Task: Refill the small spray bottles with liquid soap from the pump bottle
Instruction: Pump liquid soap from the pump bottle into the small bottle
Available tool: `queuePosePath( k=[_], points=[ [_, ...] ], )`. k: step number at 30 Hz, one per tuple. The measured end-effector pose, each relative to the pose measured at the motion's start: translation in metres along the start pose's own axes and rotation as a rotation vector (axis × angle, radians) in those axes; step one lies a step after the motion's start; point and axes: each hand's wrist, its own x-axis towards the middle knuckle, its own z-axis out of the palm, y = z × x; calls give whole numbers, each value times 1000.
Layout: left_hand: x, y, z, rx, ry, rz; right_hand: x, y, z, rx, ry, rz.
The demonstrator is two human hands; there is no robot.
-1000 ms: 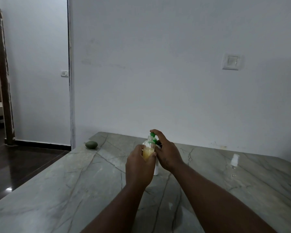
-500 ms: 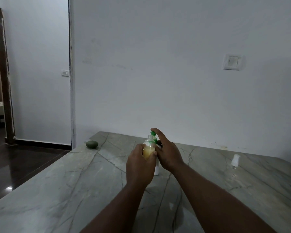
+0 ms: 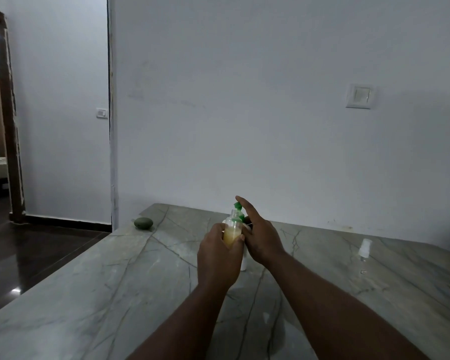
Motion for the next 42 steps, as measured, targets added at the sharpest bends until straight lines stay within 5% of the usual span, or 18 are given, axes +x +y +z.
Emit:
queuePosePath(
  k=[42],
  points=[
    [-3,5,-3,19,-6,-21,0,2,7,2,4,23]
  ],
)
